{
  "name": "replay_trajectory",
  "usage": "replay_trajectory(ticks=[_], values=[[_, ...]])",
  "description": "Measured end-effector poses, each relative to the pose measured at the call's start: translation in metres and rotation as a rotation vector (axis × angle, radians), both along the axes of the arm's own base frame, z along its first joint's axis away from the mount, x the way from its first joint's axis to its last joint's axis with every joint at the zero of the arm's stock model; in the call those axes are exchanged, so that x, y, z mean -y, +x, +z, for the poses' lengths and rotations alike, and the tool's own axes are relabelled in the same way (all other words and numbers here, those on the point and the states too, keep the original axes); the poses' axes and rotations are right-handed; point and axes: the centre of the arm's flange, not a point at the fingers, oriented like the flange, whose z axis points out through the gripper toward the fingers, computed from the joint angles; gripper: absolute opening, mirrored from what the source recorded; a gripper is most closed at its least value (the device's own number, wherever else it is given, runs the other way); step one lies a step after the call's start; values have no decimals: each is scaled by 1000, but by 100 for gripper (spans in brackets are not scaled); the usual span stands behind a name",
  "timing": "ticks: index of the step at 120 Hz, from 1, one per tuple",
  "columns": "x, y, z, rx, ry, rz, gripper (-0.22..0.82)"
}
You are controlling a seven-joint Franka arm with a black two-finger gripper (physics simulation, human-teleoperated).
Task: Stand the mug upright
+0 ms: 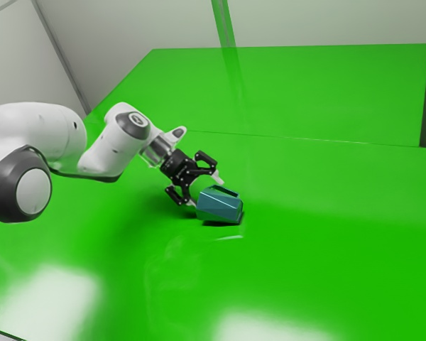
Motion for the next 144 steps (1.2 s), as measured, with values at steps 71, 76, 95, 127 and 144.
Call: replay_trajectory(ticks=[71, 76, 95, 127, 144], values=[[17, 11, 15, 32, -6, -16, -8], [19, 13, 20, 41, -2, -22, -10], [26, 16, 27, 47, 14, -39, -15], [42, 10, 75, 127, 164, -148, -17], [47, 2, 116, 217, 353, -262, -18]])
